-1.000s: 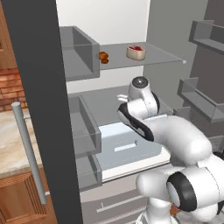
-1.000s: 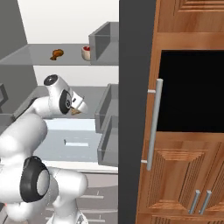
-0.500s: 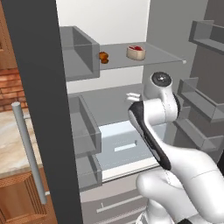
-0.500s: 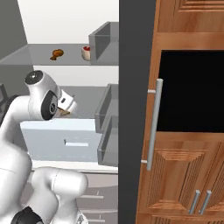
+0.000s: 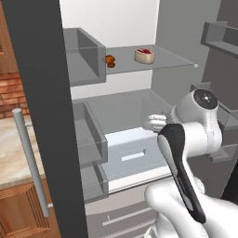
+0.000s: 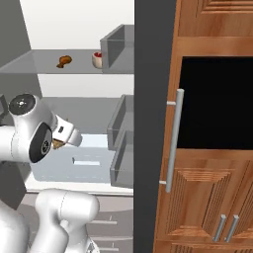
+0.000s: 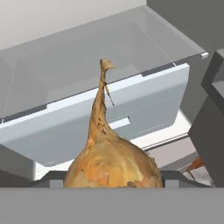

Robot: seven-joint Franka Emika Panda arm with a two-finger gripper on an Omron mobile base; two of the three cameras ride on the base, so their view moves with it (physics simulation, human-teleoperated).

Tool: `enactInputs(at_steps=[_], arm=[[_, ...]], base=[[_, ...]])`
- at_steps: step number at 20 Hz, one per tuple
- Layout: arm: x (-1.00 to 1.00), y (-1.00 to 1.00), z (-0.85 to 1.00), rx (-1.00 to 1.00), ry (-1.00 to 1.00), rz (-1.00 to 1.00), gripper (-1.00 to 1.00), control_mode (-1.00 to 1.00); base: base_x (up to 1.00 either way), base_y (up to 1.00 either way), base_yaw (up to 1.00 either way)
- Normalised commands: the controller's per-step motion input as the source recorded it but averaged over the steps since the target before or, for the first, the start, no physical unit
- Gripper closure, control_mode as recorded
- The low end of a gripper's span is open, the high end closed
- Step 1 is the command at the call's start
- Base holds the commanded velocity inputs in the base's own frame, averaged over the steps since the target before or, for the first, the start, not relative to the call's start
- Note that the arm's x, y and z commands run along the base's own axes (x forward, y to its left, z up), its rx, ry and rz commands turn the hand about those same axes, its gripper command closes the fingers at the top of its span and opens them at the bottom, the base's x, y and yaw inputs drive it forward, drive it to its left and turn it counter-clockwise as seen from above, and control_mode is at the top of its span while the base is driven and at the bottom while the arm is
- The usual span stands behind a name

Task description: Gather the onion and eggplant from the fridge and place them on a tray on the dining counter. Then gather the chicken drumstick and steak from the fridge and place them on the other tray.

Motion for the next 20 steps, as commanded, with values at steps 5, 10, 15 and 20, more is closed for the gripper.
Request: enactInputs(at_steps=[5,10,15,20], arm=[[-1.0,0.0,0.01,0.0,-0.02,0.14,1.0,-1.0],[-0.61,0.06,-0.03,0.0,-0.01,0.05,1.0,-1.0],[-0.13,0.02,-0.05,-0.02,-0.02,0.0,1.0,1.0],[0.0,0.0,0.0,0.0,0.0,0.0,1.0,1.0]], base=[[0.0,0.0,0.0],[0.0,0.0,0.0],[-0.18,0.0,-0.01],[-0.91,0.08,-0.19]])
